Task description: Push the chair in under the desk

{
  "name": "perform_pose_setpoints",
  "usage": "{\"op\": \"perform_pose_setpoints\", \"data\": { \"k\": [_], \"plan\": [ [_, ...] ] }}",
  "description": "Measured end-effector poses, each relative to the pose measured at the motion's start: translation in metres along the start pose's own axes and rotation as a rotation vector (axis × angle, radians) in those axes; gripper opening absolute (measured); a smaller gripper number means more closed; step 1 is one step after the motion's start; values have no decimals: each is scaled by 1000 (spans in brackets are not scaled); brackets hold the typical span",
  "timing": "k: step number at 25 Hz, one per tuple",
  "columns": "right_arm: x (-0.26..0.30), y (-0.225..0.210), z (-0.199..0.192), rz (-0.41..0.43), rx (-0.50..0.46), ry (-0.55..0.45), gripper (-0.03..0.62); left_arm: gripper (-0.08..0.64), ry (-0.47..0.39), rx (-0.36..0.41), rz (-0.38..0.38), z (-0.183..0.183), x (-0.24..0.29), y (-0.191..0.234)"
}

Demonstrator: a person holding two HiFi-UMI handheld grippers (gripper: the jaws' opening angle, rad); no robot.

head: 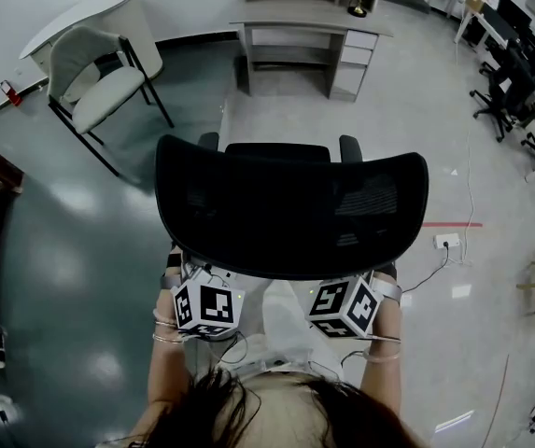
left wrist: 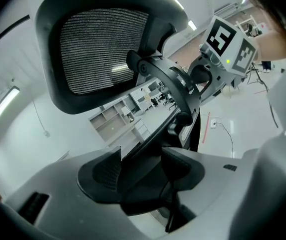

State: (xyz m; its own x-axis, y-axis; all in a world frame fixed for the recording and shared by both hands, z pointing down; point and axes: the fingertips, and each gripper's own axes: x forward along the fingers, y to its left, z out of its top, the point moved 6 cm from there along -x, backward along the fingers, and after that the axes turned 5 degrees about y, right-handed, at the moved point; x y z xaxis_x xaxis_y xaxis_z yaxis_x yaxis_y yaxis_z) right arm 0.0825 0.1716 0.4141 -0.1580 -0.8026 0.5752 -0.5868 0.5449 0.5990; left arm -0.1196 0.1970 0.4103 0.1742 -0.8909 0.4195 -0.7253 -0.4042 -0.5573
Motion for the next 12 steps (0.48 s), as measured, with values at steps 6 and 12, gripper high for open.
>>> {"op": "perform_pose_setpoints", "data": {
  "k": [6, 12],
  "plan": [
    [13, -12, 0, -8, 3, 11, 222, 240, 3, 16, 1, 7, 16, 3],
    [37, -32, 3, -14, 3, 8, 222, 239, 9, 20, 0, 17, 42, 11]
  ]
}}
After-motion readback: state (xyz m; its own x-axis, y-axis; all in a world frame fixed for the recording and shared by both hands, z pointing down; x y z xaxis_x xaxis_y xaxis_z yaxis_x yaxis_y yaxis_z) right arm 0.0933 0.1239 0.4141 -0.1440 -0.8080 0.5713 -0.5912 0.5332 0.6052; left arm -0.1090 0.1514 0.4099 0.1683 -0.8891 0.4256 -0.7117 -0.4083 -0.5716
